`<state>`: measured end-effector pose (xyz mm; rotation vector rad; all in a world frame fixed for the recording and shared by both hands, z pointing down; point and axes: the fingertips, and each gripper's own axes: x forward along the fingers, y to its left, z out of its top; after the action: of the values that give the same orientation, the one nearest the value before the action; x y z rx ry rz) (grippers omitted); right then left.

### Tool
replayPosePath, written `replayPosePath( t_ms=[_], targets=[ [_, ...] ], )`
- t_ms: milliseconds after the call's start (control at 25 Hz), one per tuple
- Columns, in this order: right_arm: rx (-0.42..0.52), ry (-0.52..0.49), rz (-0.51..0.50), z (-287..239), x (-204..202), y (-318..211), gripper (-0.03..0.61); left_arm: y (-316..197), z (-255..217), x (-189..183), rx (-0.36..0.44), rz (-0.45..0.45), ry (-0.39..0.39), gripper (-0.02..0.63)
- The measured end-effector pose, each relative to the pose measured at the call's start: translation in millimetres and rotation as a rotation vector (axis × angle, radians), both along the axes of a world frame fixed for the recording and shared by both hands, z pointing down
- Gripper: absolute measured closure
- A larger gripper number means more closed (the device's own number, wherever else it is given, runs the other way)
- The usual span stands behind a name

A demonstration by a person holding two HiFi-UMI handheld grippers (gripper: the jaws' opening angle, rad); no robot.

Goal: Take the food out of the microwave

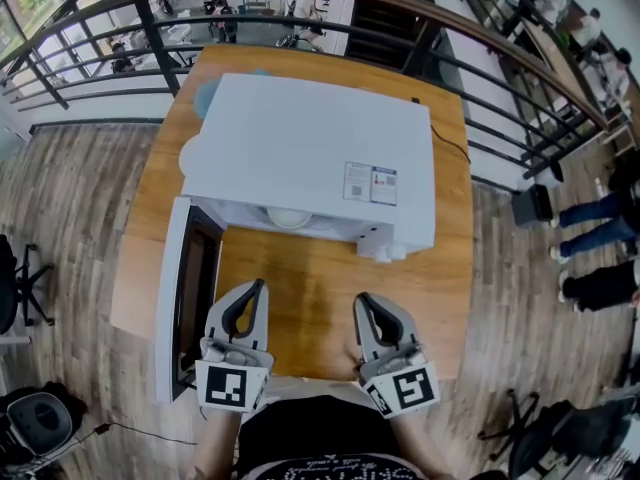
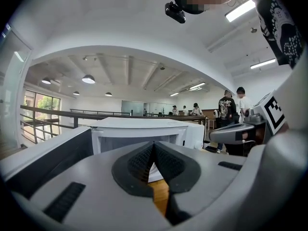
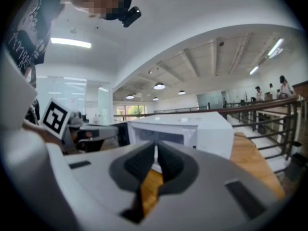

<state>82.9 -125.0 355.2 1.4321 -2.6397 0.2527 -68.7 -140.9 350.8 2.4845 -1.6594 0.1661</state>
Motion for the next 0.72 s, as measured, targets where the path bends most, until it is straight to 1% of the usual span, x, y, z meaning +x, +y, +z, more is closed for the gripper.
replayPosePath(
  t_ms=[240, 480, 520, 600, 640, 680, 720],
  targets=[
    [0.019, 0.034, -0.049, 5, -13, -14, 0.541, -21, 13, -1, -0.020, 0.045, -0.014, 0.581],
    [0.009, 0.062, -0.070, 22, -23, -35, 0.540, -48, 31, -4, -0.039, 0.052, -0.019, 0.578],
    [0.006, 0.073, -0.072, 25, -23, -40, 0.540, -52, 36, -3, -0.047, 0.057, -0.023, 0.573],
    [0.014, 0.101, -0.076, 28, -22, -51, 0.538, -61, 46, -2, -0.058, 0.072, -0.043, 0.520],
    [0.024, 0.110, -0.080, 29, -22, -58, 0.538, -66, 50, -2, -0.058, 0.079, -0.056, 0.518],
    [0.034, 0.115, -0.087, 29, -24, -65, 0.529, -71, 54, -3, -0.054, 0.087, -0.069, 0.509],
    [0.041, 0.119, -0.097, 31, -26, -70, 0.473, -76, 58, -3, -0.047, 0.098, -0.081, 0.492]
  ],
)
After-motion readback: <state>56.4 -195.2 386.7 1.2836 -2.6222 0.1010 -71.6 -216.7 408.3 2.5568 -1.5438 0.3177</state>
